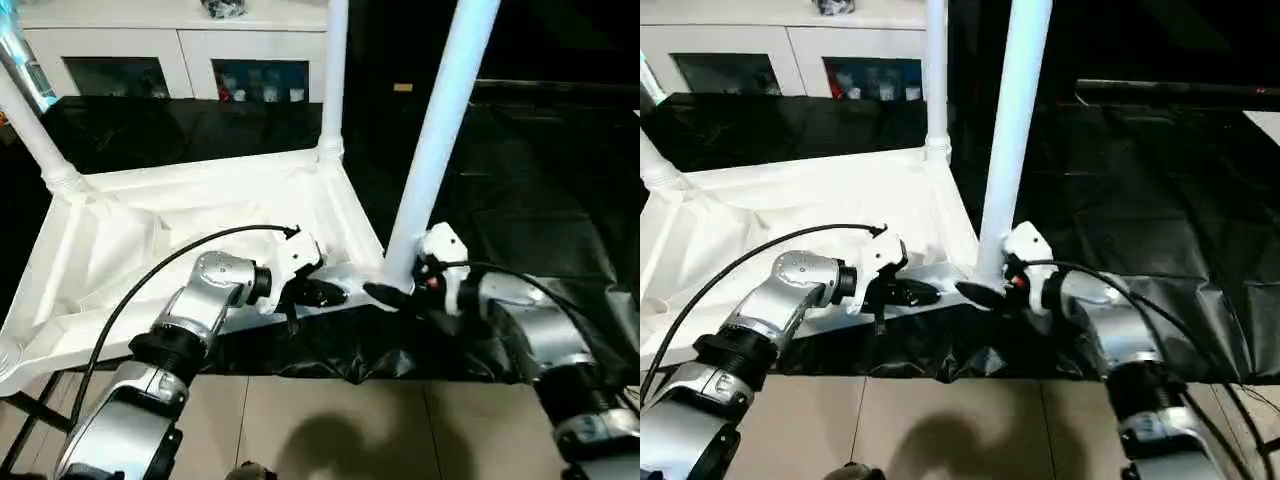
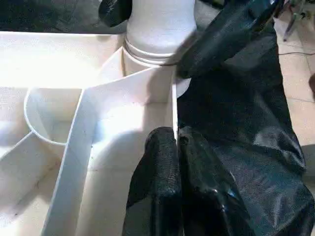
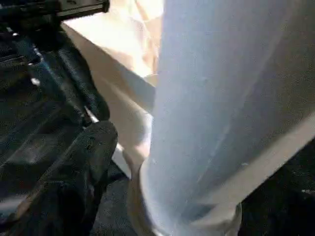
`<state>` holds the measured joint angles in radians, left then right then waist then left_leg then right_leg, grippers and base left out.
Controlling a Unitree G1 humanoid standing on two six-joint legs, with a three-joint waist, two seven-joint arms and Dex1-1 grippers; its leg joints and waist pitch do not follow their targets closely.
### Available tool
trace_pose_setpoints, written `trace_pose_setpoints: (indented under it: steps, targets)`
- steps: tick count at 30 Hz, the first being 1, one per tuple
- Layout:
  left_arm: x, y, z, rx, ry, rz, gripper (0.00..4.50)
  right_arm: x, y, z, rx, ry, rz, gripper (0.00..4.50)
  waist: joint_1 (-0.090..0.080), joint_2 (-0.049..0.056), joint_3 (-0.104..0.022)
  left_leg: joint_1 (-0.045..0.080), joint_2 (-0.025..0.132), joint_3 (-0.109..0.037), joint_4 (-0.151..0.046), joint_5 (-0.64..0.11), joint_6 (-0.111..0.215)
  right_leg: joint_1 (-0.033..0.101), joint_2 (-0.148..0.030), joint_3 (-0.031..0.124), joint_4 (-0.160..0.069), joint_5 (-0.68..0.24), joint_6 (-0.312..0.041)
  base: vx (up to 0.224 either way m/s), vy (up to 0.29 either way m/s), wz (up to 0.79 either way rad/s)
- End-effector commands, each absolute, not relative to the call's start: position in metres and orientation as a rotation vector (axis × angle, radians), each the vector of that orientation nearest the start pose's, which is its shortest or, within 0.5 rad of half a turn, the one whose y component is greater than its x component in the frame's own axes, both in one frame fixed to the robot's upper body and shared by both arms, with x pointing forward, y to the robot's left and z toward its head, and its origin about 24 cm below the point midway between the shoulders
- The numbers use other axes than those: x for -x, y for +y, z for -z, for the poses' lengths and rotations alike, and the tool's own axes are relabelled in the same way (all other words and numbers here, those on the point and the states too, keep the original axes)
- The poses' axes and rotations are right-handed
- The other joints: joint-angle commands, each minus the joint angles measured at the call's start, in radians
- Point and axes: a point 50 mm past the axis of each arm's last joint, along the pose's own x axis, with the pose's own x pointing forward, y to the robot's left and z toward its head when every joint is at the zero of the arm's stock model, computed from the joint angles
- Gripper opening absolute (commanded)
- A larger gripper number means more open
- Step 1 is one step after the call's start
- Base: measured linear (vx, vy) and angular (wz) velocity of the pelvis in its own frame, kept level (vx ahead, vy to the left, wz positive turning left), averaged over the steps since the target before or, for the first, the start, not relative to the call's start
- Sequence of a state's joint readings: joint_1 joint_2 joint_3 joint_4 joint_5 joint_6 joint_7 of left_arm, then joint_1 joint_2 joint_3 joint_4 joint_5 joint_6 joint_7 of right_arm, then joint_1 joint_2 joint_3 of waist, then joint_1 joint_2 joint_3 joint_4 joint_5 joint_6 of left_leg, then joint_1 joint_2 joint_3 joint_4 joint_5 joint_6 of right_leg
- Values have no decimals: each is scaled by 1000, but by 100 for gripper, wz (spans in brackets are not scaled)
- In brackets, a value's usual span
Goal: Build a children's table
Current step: Rotate leg to tighten
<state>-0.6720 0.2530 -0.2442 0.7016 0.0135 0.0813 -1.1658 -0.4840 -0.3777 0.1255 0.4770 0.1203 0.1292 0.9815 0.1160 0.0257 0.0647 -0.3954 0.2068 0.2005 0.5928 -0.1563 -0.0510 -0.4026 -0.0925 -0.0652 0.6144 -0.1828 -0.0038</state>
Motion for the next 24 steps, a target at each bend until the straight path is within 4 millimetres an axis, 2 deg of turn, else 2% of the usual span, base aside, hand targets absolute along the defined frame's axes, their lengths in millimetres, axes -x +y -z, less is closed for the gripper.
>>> trace_pose_setpoints:
  steps: [1,3,10,19,24]
  targets:
    - [-332,97,-70,-336,314,1367,0,-317,-161,-63,215,282,-1045,352,0,-6,-85,25,26,-15,-61,-194,54,49,-52,36,-61,-84,-255,0,0,0]
    - [-332,97,-71,-337,315,1366,0,-317,-161,-64,219,283,-1045,345,0,-5,-85,26,27,-15,-61,-193,55,48,-52,36,-61,-89,-257,0,0,0]
    - [-332,99,-70,-335,318,1365,0,-316,-166,-63,227,311,-1058,279,3,-7,-83,27,27,-15,-62,-211,47,48,-53,36,-65,-130,-248,0,0,0]
    - [-331,101,-68,-331,325,1362,0,-315,-166,-59,225,328,-1063,217,3,-8,-84,27,27,-15,-61,-201,51,48,-52,36,-63,-116,-251,0,0,0]
    - [-334,101,-68,-330,321,1315,0,-312,-159,-53,189,339,-1068,204,2,-7,-85,26,27,-15,-60,-200,52,48,-52,36,-62,-112,-253,0,0,0]
